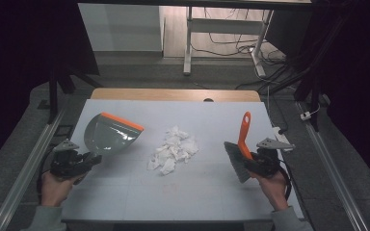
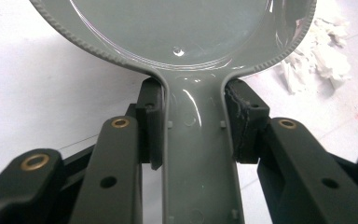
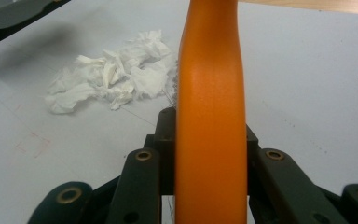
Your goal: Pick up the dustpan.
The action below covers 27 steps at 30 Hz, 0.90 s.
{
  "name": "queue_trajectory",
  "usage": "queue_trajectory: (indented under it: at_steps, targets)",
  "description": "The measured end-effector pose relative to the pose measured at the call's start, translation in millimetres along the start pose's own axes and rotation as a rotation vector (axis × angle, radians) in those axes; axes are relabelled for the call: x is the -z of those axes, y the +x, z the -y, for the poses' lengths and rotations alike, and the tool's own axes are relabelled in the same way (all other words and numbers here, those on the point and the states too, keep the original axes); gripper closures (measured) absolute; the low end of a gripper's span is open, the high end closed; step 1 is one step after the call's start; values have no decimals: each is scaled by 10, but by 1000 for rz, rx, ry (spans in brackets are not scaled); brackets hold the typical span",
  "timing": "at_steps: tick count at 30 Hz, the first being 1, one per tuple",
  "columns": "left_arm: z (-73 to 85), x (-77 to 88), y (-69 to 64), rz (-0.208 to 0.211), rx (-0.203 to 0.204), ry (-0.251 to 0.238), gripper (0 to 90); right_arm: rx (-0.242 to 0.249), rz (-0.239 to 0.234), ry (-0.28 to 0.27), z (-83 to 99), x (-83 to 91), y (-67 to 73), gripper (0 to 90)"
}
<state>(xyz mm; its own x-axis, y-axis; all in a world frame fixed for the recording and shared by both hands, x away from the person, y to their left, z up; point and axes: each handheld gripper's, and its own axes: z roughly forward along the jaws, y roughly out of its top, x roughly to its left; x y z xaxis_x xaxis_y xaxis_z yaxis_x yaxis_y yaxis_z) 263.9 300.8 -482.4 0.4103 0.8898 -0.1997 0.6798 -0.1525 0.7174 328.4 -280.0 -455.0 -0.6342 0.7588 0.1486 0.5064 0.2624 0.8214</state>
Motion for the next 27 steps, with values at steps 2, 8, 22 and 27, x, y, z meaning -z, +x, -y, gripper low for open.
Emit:
queue_trajectory:
  at_steps: [2, 8, 22, 27]
  targets:
    - [17, 62, 18, 17, -7, -3, 614, 0, 1, 0, 5, -4, -5, 716]
    - [123, 187, 37, 45, -50, -3, 614, 1, 5, 3, 12, -14, 1, 716]
    - [179, 147, -228, 160, -258, 59, 613, -1, 11, -2, 4, -2, -6, 716]
    - [212, 41, -310, 180, -282, 93, 613, 1, 4, -2, 12, -5, -10, 716]
